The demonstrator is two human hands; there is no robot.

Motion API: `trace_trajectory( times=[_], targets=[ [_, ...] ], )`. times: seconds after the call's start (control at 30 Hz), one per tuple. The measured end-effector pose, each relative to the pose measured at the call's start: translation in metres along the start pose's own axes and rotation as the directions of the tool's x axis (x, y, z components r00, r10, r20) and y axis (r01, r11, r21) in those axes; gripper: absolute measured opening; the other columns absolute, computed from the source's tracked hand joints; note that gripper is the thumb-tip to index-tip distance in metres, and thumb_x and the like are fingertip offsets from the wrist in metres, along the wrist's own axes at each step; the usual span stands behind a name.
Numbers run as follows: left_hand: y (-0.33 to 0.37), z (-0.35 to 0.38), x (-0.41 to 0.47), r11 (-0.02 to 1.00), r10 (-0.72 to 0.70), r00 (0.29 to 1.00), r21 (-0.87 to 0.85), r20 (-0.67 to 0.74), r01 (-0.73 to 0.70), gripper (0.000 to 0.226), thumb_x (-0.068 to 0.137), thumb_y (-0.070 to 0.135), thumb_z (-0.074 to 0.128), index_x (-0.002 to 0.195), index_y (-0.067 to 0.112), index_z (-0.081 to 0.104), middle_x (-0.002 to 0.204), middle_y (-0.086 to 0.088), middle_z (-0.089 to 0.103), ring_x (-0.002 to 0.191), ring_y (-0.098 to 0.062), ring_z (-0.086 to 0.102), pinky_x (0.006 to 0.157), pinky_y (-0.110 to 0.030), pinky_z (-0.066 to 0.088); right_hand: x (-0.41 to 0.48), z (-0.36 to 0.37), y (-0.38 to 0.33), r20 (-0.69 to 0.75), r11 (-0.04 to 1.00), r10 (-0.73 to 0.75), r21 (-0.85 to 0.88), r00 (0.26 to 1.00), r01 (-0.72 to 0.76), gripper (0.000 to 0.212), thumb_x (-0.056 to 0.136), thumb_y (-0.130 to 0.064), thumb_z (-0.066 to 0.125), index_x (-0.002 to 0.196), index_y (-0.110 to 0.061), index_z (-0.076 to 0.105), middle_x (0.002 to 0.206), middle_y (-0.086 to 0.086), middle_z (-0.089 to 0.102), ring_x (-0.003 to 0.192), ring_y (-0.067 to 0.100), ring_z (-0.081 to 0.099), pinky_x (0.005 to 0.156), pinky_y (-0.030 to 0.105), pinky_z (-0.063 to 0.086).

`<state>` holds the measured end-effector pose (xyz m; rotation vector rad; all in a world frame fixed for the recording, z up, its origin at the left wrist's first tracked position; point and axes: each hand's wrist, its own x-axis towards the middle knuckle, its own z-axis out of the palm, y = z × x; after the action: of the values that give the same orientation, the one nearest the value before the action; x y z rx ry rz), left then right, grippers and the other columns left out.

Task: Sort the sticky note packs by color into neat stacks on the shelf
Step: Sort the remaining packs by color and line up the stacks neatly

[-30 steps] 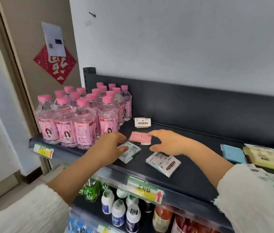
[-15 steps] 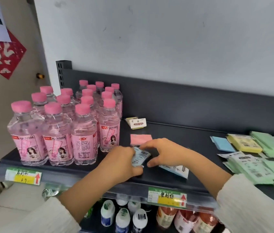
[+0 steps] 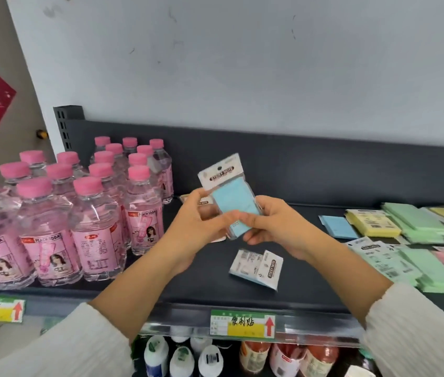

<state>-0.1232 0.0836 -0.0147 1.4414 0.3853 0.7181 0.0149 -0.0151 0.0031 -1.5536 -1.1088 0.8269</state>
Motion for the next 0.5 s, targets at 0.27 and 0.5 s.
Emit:
trace_trajectory(
  times=[0.27,0.5],
  targets=[
    [-0.011,0.009,0.014,0.991,-0.13,0.984,-0.002,-0.123,0.13,0.012,0.095,0.011,0.052,0.098,0.014,0.064,0.102,-0.007,0.07,0.087,-0.016,0.069,0.067,-0.029,0.059,-0.011,-0.016,0.023,-0.083,0.881,0.086,-0.46,0.993,-0.115,0.038,0.084,-0.039,0.066,0.117,-0.02,0.06,0.112,-0.006,0.065,0.101,0.009,0.061,0.092,0.03,0.051],
    [-0.013,-0.004,0.022,0.984,-0.172,0.971,0.009,-0.166,0.176,0.018,0.096,0.007,0.047,0.112,0.01,0.055,0.113,-0.011,0.064,0.098,-0.025,0.066,0.076,-0.042,0.058,-0.024,0.001,0.019,-0.078,0.582,0.346,-0.764,0.935,-0.279,0.078,0.067,-0.036,0.083,0.133,-0.014,0.048,0.124,-0.002,0.056,0.113,0.017,0.054,0.097,0.029,0.044]
  ],
)
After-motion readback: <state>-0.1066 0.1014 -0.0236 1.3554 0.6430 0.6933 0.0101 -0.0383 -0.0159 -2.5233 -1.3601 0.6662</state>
